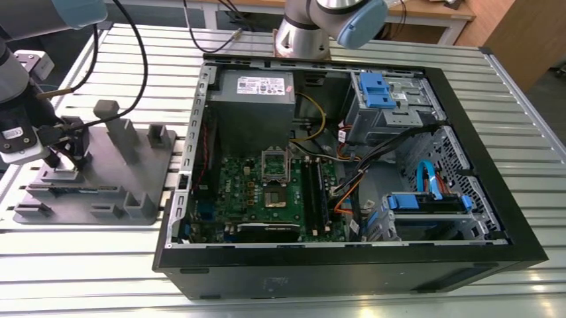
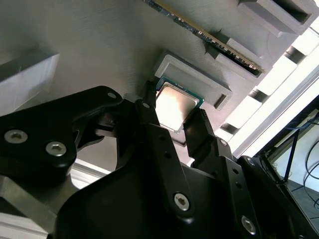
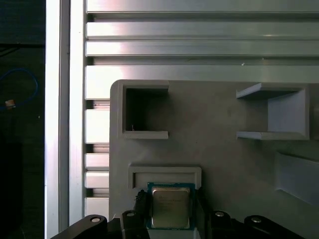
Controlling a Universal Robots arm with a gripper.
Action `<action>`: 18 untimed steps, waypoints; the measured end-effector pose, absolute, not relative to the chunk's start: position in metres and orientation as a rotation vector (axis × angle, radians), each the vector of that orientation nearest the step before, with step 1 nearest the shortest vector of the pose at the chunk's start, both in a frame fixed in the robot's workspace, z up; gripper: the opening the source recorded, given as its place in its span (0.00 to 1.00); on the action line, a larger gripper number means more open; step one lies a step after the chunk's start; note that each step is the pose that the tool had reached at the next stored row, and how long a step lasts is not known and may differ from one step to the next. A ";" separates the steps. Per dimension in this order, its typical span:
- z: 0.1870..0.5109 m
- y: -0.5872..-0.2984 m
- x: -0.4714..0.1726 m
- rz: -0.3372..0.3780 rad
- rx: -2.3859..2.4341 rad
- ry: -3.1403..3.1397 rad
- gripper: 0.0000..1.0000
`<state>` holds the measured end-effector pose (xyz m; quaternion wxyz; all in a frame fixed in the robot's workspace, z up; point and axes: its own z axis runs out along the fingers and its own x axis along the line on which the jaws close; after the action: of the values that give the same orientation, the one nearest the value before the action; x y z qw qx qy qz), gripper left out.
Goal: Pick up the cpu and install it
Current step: 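Pick up the cpu and move it towards the insertion slot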
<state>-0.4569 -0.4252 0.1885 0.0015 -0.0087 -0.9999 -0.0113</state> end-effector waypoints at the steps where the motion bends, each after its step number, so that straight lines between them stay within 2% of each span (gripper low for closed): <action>1: 0.189 -0.425 -0.457 -0.035 -0.027 -3.138 0.47; 18: 0.185 -0.425 -0.461 -0.037 -0.027 -3.138 0.47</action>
<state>-0.4605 -0.4252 0.1852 0.0016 -0.0087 -0.9999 -0.0118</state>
